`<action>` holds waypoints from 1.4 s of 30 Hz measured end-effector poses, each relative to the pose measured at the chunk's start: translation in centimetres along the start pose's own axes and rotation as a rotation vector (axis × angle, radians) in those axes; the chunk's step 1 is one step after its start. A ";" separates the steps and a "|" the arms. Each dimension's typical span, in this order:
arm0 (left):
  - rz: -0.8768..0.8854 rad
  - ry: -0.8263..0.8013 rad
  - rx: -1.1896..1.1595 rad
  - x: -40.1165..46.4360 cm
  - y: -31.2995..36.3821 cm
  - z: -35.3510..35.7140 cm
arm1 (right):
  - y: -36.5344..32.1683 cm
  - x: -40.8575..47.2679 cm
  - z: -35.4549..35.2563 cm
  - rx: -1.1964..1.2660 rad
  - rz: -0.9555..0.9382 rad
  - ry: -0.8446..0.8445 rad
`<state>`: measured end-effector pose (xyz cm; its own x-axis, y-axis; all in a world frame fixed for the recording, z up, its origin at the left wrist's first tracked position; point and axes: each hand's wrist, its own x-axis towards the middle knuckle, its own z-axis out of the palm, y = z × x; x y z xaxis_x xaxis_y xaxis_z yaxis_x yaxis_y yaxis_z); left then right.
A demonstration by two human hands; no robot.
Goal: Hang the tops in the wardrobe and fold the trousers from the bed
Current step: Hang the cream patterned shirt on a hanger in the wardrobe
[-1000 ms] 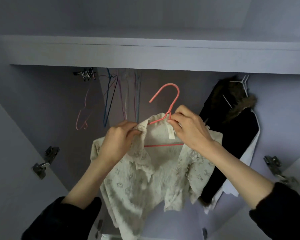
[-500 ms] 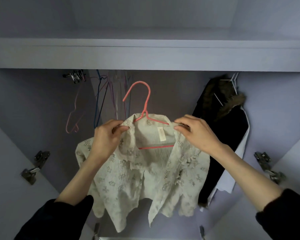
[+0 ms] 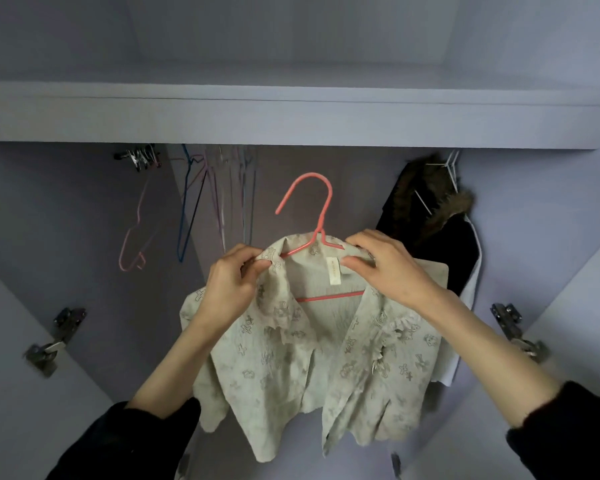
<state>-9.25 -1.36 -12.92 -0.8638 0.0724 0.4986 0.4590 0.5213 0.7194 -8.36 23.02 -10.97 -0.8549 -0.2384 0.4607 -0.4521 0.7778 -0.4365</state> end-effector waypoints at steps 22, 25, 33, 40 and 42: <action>-0.079 -0.193 -0.030 1.3 2.1 3.4 | -0.1 -0.9 -3.7 0.303 0.145 -0.095; -0.061 -0.191 -0.023 1.4 2.3 4.0 | -0.3 -0.7 -3.2 0.337 0.182 -0.107; 0.112 -0.346 0.121 1.0 2.1 4.8 | 1.6 -0.8 -2.9 0.524 0.289 0.036; 0.487 0.088 0.397 2.9 5.3 4.2 | 5.6 -0.8 -3.1 0.558 0.455 0.292; 0.582 0.194 0.501 3.9 6.7 4.3 | 6.6 -0.5 -3.0 0.595 0.489 0.353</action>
<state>-10.48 6.09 -8.24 -0.4407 0.3258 0.8364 0.6381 0.7691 0.0367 -10.11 30.03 -11.78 -0.9042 0.3175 0.2857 -0.1954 0.2872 -0.9377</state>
